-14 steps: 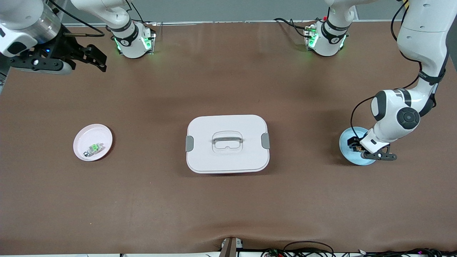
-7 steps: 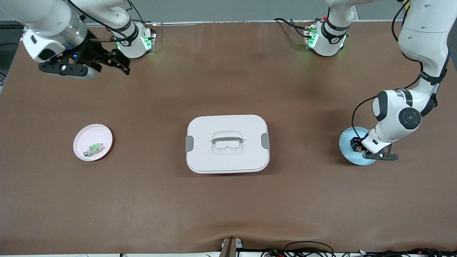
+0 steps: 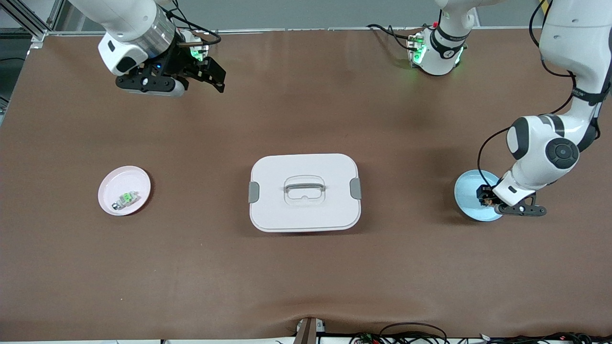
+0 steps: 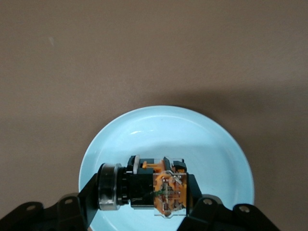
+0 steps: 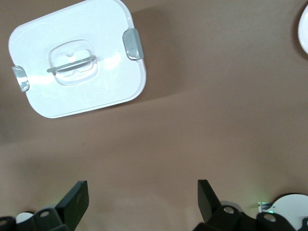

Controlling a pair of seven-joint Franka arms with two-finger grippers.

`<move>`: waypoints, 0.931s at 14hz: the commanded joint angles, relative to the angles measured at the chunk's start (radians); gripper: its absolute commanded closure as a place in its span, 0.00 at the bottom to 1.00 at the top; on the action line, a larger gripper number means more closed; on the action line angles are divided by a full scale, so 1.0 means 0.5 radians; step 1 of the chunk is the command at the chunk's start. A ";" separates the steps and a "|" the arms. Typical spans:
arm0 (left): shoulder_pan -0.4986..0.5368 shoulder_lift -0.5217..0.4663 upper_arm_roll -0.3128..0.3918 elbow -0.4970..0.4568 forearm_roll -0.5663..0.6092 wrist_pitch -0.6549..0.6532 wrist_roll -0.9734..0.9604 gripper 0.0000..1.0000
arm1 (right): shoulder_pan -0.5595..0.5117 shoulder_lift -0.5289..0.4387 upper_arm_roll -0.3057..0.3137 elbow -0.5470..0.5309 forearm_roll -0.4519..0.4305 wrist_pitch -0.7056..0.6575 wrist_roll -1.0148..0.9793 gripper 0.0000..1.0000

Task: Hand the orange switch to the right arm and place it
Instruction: 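Lift the switch with the left gripper while the right gripper approaches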

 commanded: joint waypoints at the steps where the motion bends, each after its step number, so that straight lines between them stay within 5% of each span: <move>1: 0.010 -0.163 -0.124 0.032 -0.038 -0.223 -0.060 0.98 | 0.010 0.013 -0.017 -0.051 0.157 0.107 -0.008 0.00; 7: -0.002 -0.182 -0.403 0.443 -0.308 -0.833 -0.568 0.97 | 0.004 -0.055 -0.023 -0.275 0.228 0.331 -0.289 0.00; 13: -0.045 -0.120 -0.609 0.750 -0.848 -1.000 -1.338 0.98 | -0.011 -0.171 -0.038 -0.539 0.437 0.580 -0.483 0.00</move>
